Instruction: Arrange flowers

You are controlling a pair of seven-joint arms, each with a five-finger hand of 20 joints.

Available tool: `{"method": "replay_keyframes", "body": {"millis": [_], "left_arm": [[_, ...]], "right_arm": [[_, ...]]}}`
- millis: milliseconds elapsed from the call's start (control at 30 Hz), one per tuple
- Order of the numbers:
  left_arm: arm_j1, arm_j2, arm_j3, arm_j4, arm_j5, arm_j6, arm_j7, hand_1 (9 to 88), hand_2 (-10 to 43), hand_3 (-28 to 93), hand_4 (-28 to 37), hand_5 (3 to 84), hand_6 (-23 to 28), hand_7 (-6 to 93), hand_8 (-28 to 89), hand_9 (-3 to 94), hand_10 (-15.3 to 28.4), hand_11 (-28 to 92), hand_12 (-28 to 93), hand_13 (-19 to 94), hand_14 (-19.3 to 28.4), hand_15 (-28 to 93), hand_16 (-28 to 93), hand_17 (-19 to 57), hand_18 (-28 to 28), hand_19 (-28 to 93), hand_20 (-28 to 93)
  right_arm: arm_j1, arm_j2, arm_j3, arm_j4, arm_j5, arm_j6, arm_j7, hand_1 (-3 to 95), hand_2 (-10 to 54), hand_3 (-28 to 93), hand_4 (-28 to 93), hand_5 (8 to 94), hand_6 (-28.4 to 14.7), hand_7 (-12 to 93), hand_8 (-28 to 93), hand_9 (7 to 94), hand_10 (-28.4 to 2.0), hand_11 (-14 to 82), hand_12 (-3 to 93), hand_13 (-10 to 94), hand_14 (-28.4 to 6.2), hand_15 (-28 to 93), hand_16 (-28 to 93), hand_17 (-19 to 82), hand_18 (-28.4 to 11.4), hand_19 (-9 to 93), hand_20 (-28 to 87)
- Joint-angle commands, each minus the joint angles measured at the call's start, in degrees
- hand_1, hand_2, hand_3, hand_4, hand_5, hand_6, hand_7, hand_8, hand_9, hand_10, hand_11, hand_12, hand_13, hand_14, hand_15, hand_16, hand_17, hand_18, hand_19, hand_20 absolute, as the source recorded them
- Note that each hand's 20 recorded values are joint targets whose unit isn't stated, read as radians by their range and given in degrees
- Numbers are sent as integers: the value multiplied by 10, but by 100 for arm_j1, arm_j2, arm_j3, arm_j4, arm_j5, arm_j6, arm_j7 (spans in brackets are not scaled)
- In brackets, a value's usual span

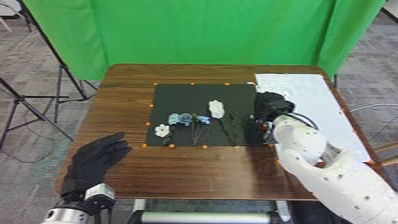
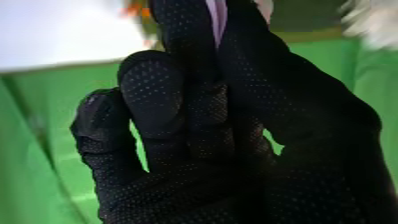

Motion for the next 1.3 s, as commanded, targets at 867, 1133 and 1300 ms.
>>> {"method": "replay_keyframes", "body": {"millis": [867,1133,1300], "left_arm": [[170,197,113,-41,-188,147,246,283,81,798,-162,511,163,151,-93,432,239,412,85,321,284,651,-155,-99,218,608,115],[199,257,145,-19,-232,236,421,283,80,799,-163,511,162,153,-93,432,239,413,86,321,284,651,-155,-99,218,608,115],[330,253,96,-39,-266,372,540,281,79,799,-165,511,161,153,-94,432,239,412,86,320,284,650,-155,-99,218,608,115]], "right_arm": [[-754,-10,312,-915,298,-467,263,369,-95,848,-280,611,-83,164,-118,641,-186,350,187,498,-183,781,207,237,-259,905,389],[-2225,-382,2462,-1673,1344,-788,257,313,-75,850,-272,542,-101,146,-106,537,-228,310,176,383,-235,741,152,167,-260,804,349],[-3341,-1246,4190,-2110,2640,-555,-277,286,-40,863,-275,471,-108,144,-103,453,-234,249,169,272,-251,648,95,87,-247,686,274]]}}
